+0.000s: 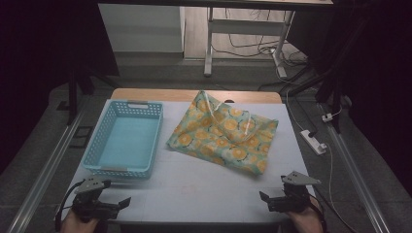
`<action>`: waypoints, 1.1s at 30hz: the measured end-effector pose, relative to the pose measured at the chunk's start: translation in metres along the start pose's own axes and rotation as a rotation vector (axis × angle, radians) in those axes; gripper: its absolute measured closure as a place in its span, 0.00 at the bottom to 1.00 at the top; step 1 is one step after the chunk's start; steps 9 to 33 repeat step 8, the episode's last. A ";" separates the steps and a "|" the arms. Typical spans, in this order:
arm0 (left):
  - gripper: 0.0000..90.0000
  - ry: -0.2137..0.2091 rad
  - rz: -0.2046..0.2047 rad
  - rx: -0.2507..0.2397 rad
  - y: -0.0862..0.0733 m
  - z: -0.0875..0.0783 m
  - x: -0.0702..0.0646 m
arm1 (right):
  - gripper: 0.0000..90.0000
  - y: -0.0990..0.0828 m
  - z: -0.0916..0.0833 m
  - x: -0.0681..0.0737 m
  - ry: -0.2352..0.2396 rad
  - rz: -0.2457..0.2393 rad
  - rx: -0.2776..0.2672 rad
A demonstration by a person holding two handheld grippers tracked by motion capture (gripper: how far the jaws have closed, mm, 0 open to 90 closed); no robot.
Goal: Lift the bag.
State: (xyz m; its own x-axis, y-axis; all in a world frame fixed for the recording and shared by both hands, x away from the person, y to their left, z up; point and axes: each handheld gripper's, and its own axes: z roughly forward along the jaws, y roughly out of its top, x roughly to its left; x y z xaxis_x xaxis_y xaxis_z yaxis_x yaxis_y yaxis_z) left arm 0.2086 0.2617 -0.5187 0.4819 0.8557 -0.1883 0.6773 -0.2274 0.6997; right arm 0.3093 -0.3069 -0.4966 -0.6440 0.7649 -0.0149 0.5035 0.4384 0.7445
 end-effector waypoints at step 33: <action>0.00 -0.012 -0.035 -0.004 0.000 0.000 0.004 | 0.00 -0.002 0.001 -0.003 -0.001 0.027 0.024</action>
